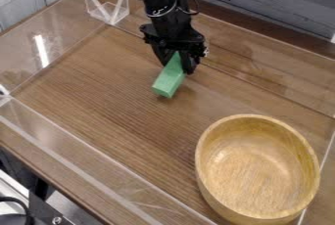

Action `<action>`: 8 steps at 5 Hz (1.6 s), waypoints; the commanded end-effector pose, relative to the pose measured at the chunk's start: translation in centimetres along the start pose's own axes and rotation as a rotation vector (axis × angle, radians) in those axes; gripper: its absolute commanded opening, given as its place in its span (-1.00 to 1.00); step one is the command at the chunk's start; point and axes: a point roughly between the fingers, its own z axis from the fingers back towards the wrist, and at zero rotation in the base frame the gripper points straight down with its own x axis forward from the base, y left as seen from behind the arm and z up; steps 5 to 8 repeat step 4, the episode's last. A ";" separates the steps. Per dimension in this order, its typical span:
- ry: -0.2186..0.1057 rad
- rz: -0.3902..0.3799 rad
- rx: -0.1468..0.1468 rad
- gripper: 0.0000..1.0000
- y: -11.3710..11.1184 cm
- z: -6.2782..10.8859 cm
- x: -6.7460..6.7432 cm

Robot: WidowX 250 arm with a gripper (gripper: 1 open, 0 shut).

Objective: Remove the green block from inside the brown bowl and put it on the table

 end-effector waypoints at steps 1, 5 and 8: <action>-0.051 -0.004 0.013 1.00 0.5 1.4 1.4; -0.026 0.005 0.001 1.00 0.4 1.3 1.3; -0.026 0.005 0.001 1.00 0.4 1.3 1.3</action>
